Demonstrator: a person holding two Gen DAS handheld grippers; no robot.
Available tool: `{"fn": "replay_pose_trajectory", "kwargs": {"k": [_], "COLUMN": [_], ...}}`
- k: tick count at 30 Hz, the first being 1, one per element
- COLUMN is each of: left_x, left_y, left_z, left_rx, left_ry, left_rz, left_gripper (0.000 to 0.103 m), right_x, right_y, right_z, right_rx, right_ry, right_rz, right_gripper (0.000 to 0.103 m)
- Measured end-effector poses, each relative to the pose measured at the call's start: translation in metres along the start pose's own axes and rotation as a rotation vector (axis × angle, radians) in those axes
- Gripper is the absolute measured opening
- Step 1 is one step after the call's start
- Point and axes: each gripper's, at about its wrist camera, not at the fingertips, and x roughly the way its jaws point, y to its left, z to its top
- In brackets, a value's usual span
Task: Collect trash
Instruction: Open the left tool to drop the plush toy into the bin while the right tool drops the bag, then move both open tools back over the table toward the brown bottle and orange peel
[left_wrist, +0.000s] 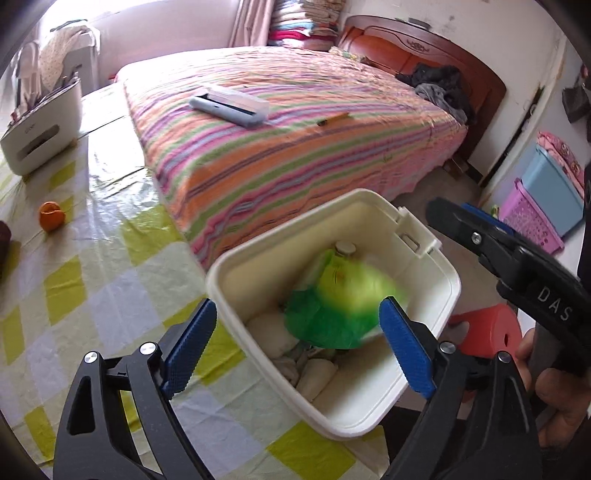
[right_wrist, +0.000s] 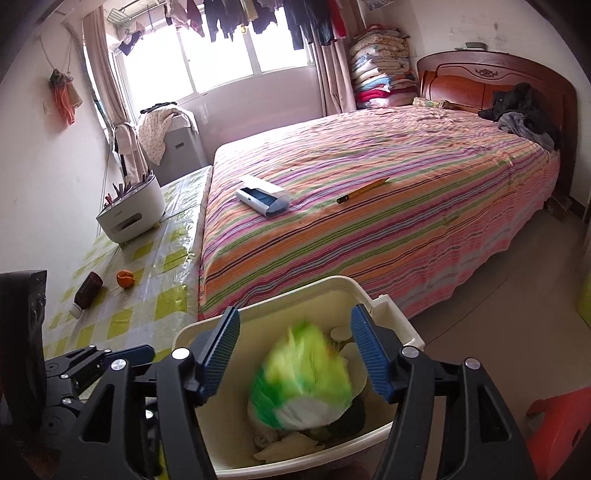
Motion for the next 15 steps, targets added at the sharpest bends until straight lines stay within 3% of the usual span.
{"fn": "replay_pose_trajectory", "kwargs": {"k": [9,15], "left_x": [-0.035,-0.046], "left_y": [0.05,0.101], "left_z": [-0.005,-0.013], "left_rx": [0.001,-0.109], "left_ry": [-0.051,-0.06], "left_rz": [0.139,0.181], "left_gripper": [0.088,0.088], "right_x": [0.003,0.011], "right_y": [0.011,0.04], "right_z": [0.003,0.002], "right_rx": [-0.009,-0.041], "right_ry": [0.005,0.023], "right_rz": [0.033,0.059], "right_gripper": [0.067,0.067]}}
